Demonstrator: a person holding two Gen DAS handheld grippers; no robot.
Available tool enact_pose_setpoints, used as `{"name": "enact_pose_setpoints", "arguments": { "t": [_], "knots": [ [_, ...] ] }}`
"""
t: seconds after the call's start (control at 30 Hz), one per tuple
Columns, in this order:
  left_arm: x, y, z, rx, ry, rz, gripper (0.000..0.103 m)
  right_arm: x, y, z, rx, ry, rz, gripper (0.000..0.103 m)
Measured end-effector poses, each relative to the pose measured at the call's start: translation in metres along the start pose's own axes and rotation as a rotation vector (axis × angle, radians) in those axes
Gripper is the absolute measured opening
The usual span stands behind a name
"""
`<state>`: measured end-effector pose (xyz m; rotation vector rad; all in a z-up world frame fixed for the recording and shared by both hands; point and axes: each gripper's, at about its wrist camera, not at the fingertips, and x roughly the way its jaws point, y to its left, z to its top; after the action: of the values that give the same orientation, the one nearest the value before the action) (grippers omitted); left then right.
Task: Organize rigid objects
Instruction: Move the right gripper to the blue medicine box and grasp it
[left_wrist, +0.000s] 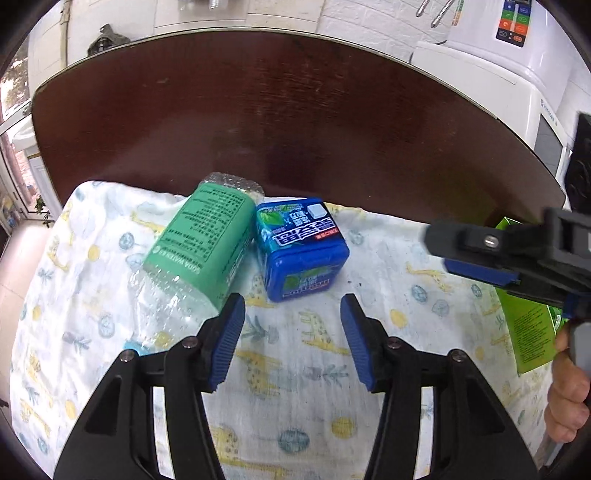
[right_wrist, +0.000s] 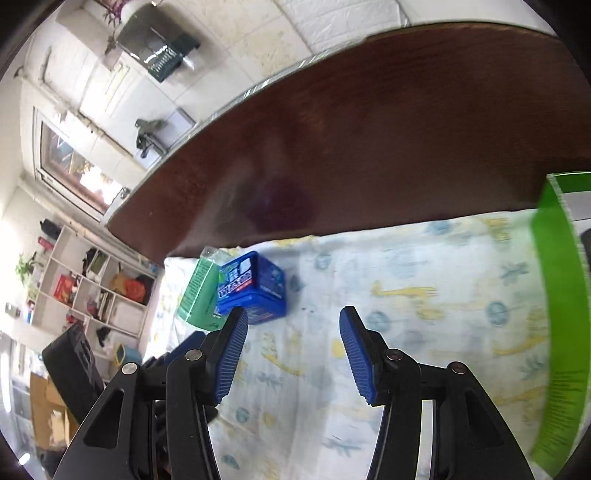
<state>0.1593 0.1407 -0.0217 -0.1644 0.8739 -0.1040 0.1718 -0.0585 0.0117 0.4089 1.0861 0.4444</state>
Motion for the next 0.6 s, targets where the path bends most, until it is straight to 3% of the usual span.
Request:
{"name": "enact_pose_setpoints", "arguments": {
  "t": [0.6],
  "knots": [
    [0.047,0.004,0.02,0.043,0.036,-0.029,0.052,0.077,0.026,0.021,0.047,0.095,0.058,0.054]
  ]
}}
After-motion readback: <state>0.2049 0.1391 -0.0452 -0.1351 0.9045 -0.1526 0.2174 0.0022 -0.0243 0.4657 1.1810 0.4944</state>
